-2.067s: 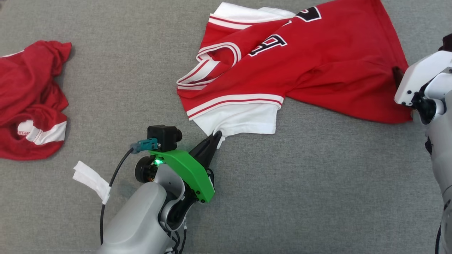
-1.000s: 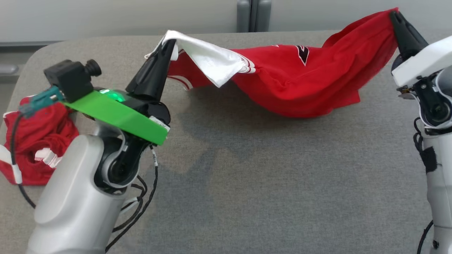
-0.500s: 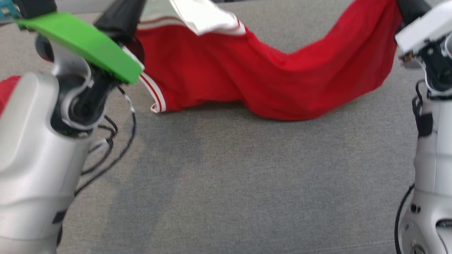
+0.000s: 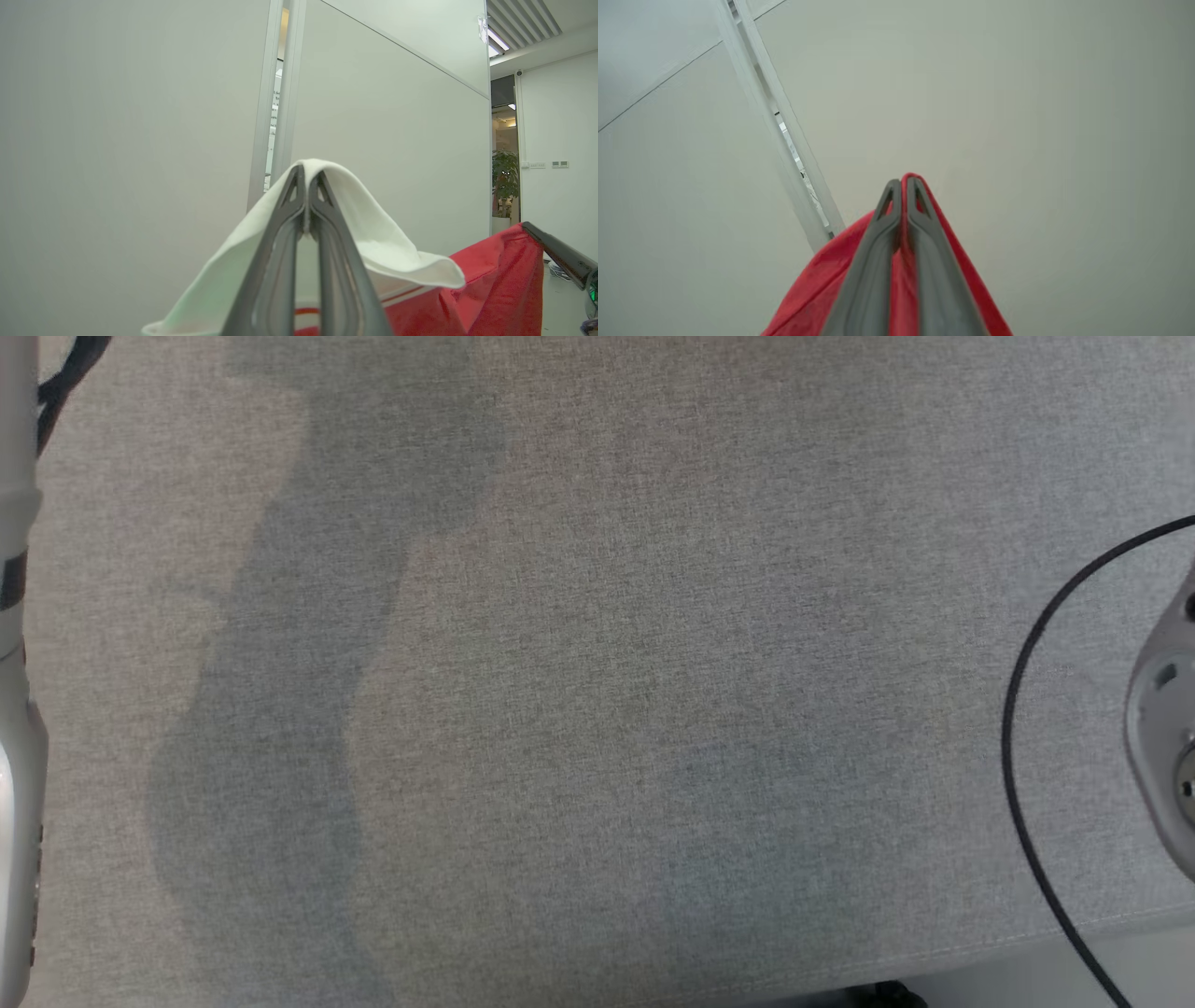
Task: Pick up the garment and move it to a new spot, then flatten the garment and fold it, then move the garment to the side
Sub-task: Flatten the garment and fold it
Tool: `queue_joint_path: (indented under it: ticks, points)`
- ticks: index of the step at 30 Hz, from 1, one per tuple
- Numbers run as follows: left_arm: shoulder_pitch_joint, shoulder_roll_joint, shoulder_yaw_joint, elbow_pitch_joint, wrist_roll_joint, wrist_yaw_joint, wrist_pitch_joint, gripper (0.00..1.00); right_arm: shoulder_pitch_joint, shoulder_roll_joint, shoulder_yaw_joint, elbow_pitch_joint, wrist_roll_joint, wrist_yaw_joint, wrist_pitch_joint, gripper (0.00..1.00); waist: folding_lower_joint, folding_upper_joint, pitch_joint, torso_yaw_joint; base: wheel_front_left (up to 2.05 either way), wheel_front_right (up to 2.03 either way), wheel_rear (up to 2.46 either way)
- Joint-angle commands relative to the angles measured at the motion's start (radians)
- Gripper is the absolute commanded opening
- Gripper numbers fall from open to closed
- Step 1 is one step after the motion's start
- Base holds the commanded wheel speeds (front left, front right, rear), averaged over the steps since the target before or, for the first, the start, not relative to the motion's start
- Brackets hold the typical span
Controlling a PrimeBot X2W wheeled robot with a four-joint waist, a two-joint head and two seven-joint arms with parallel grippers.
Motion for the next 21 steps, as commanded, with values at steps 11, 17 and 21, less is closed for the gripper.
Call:
queue_joint_path:
  ticks: [11,17,21]
  points:
    - [0.418,-0.017,-0.115,-0.050,-0.092,-0.007,-0.008,0.00,0.306,-0.156,0.264,0.134,0.114,0.000,-0.002,0.00,-0.0001,0.0000,0.037,0.068,0.00,0.00,0.00]
    - [0.725,-0.006,-0.147,-0.109,-0.192,-0.007,-0.008,0.00,0.507,-0.226,0.369,0.142,0.196,0.000,0.018,0.00,-0.0001,0.0000,-0.066,0.099,0.00,0.00,0.00]
    - [0.897,0.005,-0.175,-0.150,-0.247,-0.007,-0.008,0.00,0.607,-0.249,0.371,0.167,0.211,0.000,0.044,0.00,-0.0001,0.0000,-0.155,0.112,0.00,0.00,0.00]
